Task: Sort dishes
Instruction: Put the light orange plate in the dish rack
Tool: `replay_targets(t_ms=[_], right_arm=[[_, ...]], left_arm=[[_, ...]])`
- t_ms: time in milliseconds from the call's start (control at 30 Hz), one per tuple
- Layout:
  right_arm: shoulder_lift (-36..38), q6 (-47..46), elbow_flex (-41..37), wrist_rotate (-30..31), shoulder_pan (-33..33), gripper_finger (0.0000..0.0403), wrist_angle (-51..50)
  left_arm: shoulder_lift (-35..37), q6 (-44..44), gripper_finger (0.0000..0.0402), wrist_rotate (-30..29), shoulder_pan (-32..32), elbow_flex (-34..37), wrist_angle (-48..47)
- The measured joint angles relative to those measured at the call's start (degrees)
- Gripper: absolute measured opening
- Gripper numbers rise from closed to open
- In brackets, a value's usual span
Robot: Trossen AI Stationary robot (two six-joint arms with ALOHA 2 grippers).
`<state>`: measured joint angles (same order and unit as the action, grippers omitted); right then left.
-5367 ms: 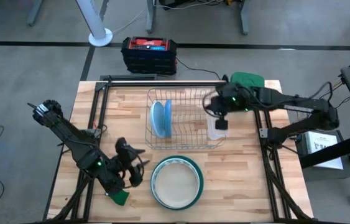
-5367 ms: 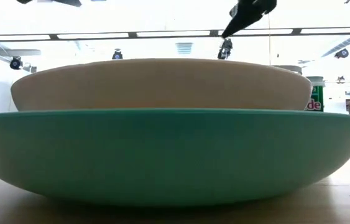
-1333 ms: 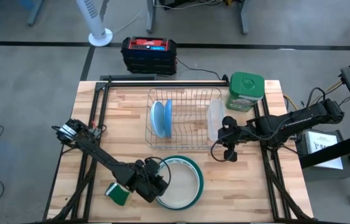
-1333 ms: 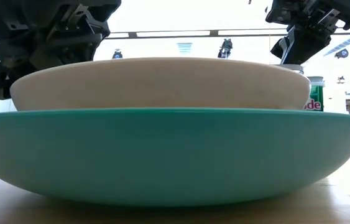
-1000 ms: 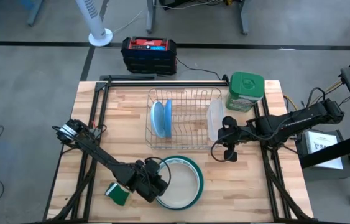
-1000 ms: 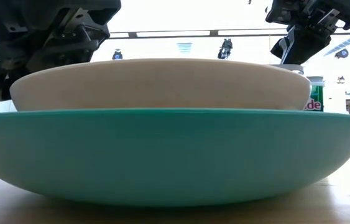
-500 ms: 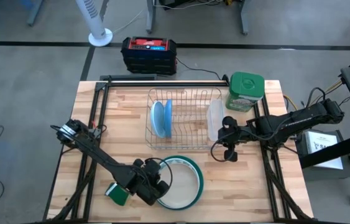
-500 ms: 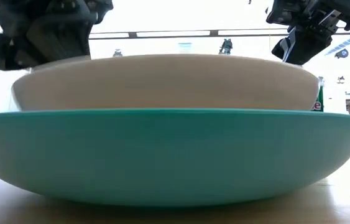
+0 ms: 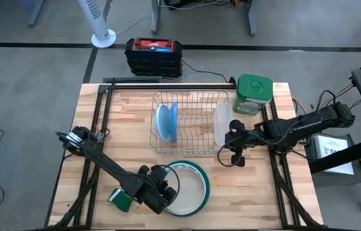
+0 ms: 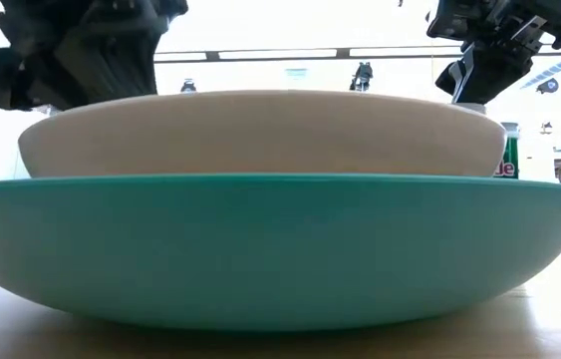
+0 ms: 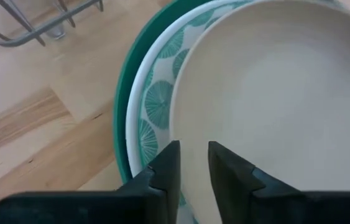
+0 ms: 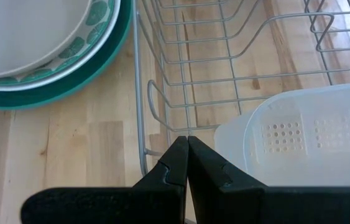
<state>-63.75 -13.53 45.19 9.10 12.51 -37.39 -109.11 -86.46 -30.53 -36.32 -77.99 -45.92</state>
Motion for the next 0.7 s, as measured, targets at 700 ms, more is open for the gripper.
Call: replay_targets(t_ms=[700], right_arm=[[0.0, -1.54, 0.0, -0.13, 0.01, 0.0, 0.15]], left_arm=[[-4.27, 0.55, 0.016, -0.16, 0.04, -8.46, -11.42]])
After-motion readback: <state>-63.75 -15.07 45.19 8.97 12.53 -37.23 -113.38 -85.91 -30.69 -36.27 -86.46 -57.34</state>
